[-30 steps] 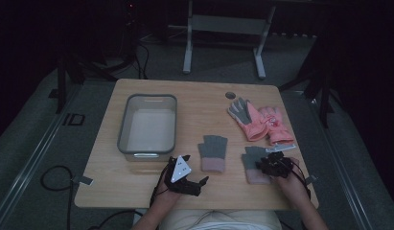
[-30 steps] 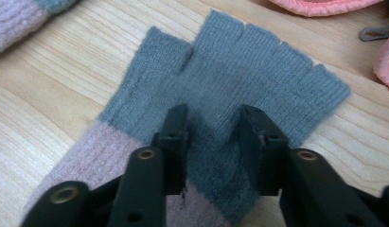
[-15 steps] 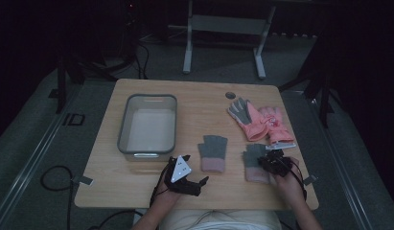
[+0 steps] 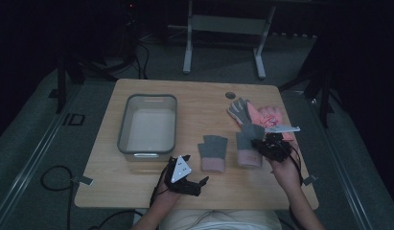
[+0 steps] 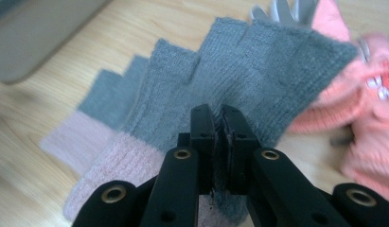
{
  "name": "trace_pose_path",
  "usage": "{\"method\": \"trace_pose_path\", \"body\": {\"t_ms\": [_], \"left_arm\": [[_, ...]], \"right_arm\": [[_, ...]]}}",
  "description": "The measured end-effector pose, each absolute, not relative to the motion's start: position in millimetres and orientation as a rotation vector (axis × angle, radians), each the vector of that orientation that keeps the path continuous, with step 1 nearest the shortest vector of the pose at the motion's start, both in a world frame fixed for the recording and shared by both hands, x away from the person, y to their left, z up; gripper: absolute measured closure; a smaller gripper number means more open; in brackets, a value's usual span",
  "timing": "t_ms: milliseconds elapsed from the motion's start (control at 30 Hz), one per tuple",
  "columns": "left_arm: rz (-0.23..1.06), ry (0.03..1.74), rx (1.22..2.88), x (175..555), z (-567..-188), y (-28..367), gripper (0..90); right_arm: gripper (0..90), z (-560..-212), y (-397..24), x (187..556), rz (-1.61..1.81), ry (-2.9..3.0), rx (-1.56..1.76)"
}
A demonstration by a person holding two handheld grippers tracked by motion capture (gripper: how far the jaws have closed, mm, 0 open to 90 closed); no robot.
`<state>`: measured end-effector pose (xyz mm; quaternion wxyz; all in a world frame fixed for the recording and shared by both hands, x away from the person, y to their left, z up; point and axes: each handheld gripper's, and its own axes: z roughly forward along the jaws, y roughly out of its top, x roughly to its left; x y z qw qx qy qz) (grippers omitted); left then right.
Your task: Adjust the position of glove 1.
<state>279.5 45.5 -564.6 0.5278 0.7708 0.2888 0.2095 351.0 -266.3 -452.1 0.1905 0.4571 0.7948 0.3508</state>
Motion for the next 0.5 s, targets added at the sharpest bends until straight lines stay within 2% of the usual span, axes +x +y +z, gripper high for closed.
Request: {"method": "trace_pose_path", "body": {"t_ms": [500], "left_arm": [[0.496, 0.686, 1.841, 279.3, -564.7, 45.8, 0.0]], "right_arm": [[84.7, -452.3, -187.6, 363.3, 1.055, 2.301, 1.243]]}}
